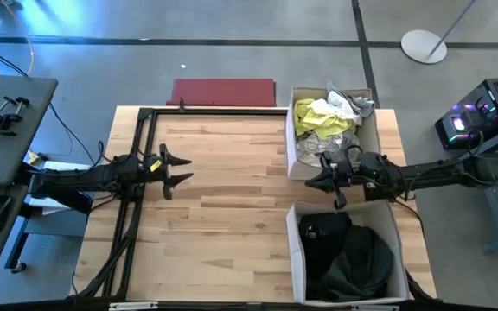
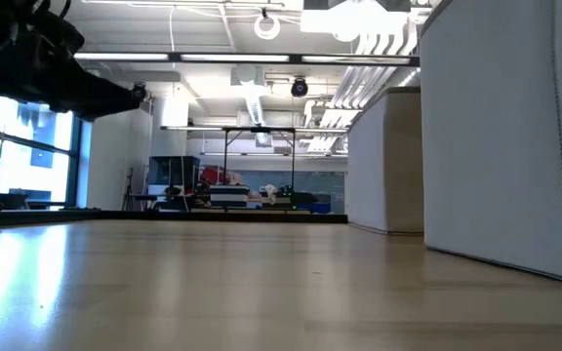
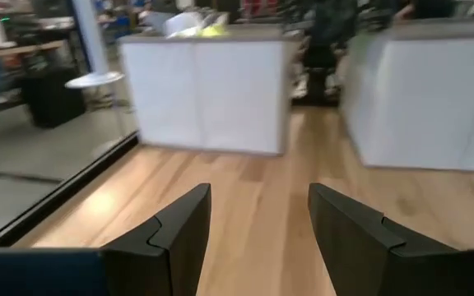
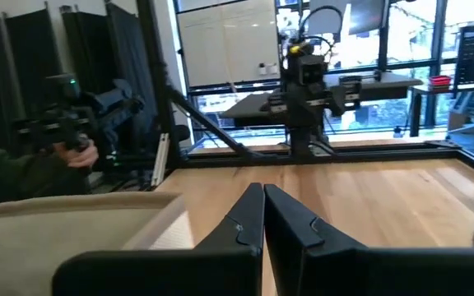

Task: Sort clothes
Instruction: Return to Home Position

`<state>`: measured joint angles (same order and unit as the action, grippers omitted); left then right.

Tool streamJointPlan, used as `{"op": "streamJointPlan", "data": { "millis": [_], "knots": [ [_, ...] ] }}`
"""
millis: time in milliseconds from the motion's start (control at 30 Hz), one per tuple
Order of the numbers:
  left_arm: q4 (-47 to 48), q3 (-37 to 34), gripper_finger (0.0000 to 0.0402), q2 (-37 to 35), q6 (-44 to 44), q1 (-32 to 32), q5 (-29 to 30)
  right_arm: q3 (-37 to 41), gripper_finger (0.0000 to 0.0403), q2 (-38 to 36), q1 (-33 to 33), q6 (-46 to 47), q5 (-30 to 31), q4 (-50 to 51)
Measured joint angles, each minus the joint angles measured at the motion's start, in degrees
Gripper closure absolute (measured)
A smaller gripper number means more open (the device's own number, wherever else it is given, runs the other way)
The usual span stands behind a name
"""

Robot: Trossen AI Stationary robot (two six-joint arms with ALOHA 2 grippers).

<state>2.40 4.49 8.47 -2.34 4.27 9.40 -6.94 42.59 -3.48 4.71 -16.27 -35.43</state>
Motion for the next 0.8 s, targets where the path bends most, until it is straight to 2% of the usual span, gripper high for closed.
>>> {"op": "streamJointPlan", "data": {
  "millis": [133,333,500,667,800],
  "knots": [
    [3.7,-0.1,0.0206,-3.4,-0.7,0.0,3.3,0.1,0.0403,0.0,1.2,-1.3,1.4,0.1],
    [-2.4,-3.2,0.0206,-8.2,-2.4,0.1,-1.7,0.1,0.0403,0.0,1.3,-2.3,2.0,-0.1],
    [-3.1,-3.6,0.0206,-7.9,-2.7,0.2,-3.5,0.2,0.0403,0.0,1.3,-2.3,2.1,-0.2],
    [-2.9,-3.6,0.0206,-7.7,-2.4,0.2,-4.7,5.9,0.0403,0.0,1.3,-1.0,3.2,-10.9],
    [-2.9,-3.6,0.0206,-7.6,-2.3,0.2,-4.8,6.0,0.0403,0.0,1.3,-0.3,3.5,-10.5]
  ]
}}
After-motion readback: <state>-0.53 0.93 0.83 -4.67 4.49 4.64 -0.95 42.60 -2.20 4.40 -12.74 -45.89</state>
